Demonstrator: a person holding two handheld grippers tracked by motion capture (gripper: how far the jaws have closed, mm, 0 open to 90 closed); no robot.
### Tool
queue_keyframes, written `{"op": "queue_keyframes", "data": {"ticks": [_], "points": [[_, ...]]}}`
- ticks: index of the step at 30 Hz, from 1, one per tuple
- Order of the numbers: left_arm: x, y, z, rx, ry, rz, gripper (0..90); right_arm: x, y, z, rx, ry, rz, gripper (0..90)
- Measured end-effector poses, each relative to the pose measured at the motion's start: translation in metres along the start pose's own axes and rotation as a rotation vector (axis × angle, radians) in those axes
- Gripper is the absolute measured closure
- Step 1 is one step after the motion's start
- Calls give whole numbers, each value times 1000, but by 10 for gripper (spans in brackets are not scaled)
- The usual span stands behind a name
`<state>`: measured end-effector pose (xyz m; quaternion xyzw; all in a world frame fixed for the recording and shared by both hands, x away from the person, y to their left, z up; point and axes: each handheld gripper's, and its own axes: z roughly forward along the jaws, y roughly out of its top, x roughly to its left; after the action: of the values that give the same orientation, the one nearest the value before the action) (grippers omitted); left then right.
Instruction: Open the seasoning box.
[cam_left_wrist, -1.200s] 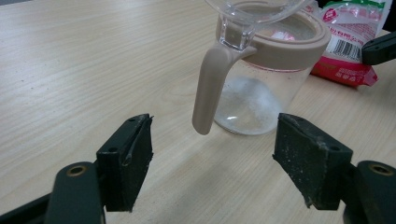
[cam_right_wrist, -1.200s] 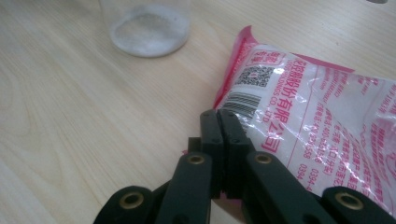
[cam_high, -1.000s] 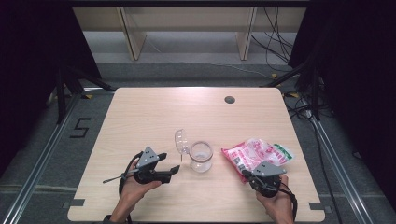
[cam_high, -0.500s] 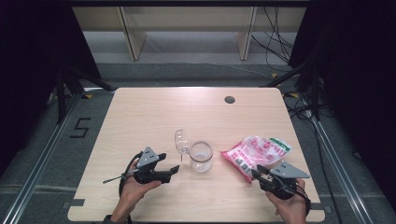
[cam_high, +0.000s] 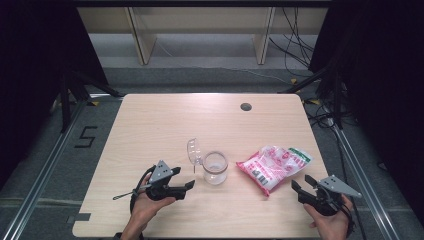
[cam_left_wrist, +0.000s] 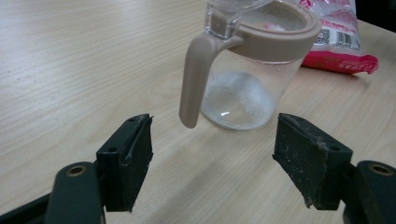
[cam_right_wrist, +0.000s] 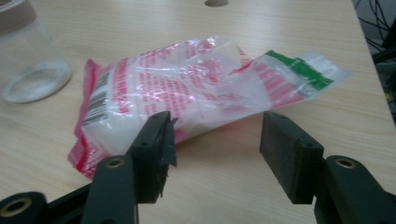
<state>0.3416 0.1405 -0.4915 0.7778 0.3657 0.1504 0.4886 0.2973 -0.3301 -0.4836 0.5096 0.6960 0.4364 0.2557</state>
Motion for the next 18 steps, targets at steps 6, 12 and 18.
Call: {"op": "queue_keyframes", "data": {"ticks": [6, 12, 18], "points": [[-4, 3, 2, -8, -12, 7, 275, -8, -3, -3, -1, -9, 51, 409], [-9, 5, 1, -6, -23, 20, 275, -27, -5, 1, 3, -17, 75, 352], [-11, 6, 0, -7, -29, 21, 275, -32, -7, 10, 26, 26, 144, 315]]}}
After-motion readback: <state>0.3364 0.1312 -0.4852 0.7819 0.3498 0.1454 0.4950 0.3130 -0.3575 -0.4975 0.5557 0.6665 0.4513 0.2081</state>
